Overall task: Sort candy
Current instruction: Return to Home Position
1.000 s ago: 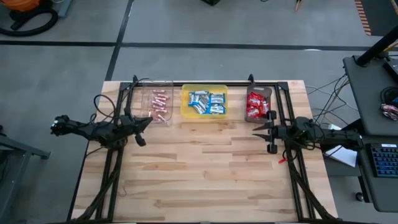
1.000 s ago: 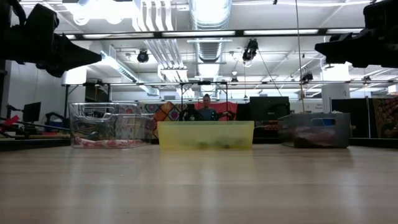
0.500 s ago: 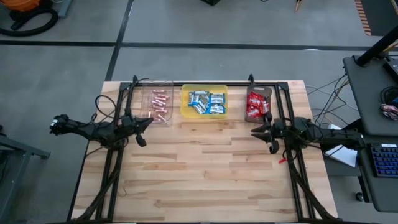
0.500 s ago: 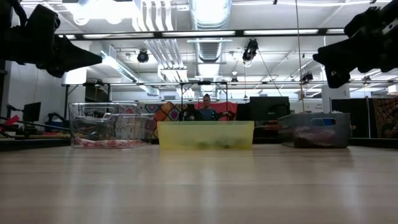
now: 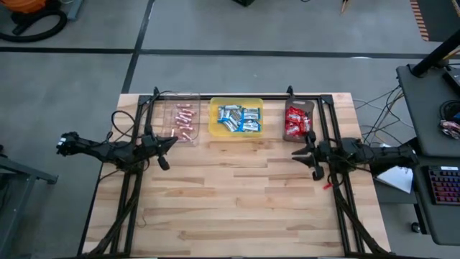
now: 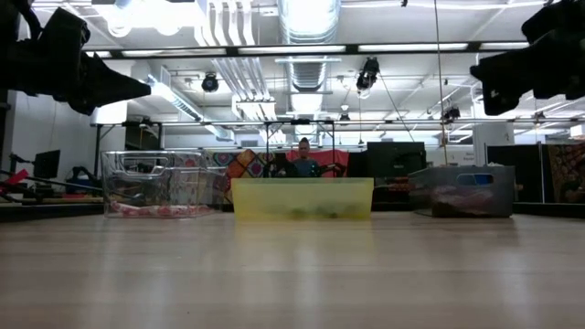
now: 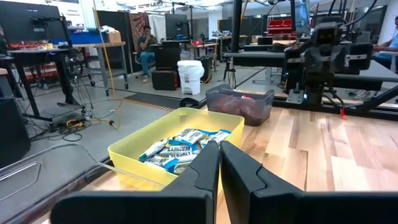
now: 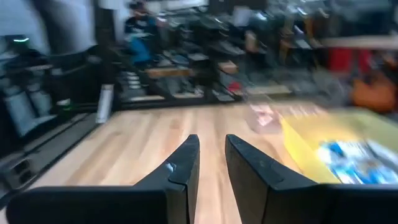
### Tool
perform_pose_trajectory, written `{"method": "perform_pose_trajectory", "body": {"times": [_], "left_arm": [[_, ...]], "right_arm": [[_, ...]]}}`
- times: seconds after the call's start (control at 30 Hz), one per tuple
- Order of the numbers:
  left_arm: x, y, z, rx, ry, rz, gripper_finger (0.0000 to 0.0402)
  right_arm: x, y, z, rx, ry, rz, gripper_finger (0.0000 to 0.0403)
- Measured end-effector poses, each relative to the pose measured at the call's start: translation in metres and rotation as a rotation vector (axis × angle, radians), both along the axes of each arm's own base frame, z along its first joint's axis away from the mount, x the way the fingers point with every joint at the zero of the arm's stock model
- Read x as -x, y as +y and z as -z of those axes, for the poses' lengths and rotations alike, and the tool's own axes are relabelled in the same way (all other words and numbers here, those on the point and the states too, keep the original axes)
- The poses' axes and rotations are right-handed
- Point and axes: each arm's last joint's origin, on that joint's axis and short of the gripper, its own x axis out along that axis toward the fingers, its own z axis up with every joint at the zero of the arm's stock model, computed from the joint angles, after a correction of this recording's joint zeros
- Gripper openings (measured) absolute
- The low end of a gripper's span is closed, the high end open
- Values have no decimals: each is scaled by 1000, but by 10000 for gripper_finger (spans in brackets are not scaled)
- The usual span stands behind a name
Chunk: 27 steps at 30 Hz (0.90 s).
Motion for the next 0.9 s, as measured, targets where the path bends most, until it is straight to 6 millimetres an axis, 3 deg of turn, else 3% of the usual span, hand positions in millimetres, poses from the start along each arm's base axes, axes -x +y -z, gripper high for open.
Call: {"method": "perform_pose_trajectory", "body": {"times": [0.17, 0.6, 0.9], "left_arm": [[0, 0, 0, -1, 4, 0, 0], [-1, 0, 0, -3, 9, 0, 0], [-1, 0, 0, -3, 9, 0, 0]], "right_arm": [[0, 4, 0, 86, -3, -30, 71], [0, 4, 0, 81, -9, -49, 86], [-2, 4, 1, 80, 10, -49, 76]]}}
